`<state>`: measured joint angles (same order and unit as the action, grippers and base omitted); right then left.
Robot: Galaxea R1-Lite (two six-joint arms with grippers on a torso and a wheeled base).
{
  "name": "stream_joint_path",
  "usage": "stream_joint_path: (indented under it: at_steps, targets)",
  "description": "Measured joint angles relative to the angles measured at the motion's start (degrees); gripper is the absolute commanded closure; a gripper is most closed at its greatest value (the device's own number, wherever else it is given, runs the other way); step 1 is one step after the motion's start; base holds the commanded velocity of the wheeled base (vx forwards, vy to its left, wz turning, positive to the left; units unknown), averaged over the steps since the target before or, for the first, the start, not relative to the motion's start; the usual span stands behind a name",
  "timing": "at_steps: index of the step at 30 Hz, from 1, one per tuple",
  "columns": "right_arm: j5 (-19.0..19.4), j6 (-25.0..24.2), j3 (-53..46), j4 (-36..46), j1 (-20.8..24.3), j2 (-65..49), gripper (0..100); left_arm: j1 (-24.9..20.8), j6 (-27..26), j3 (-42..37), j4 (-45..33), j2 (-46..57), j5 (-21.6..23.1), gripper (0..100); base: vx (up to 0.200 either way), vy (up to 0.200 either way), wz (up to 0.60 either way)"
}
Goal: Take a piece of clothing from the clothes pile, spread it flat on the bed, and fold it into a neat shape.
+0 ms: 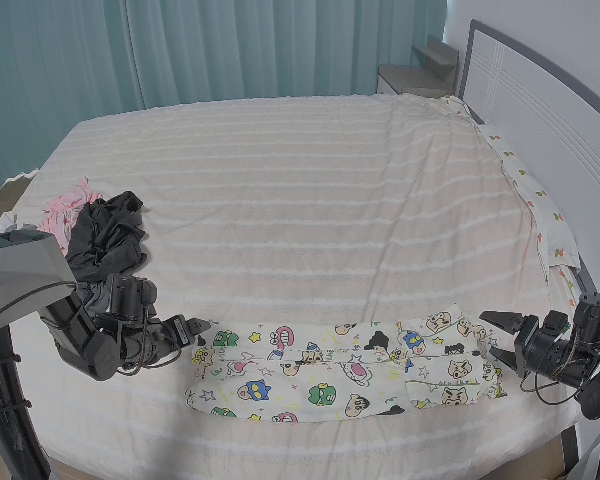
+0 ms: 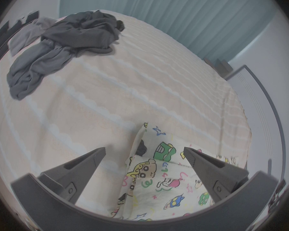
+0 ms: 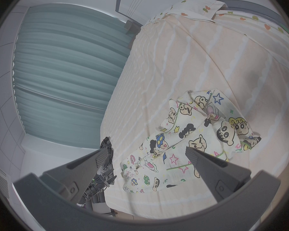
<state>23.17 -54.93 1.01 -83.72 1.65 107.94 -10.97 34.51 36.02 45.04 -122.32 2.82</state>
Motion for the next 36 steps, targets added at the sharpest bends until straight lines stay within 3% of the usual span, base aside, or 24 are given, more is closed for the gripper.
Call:
stream_joint_path:
  at_steps: [7,14,36]
  targets:
    - [0.0,0.0,0.0,0.0,0.0,0.0,0,0.8,-12.8,-0.7,-0.4,0.1,8.4,0,0.000,0.000,0.00]
    - [-0.1,0.0,0.0,0.0,0.0,0.0,0,1.0,-19.8,0.4,-0.7,-3.5,9.9,0,0.000,0.000,0.00]
    - [-0.1,0.0,0.0,0.0,0.2,-0.1,0,-2.2,-20.2,5.7,-0.7,-10.4,10.1,0,0.000,0.000,0.00]
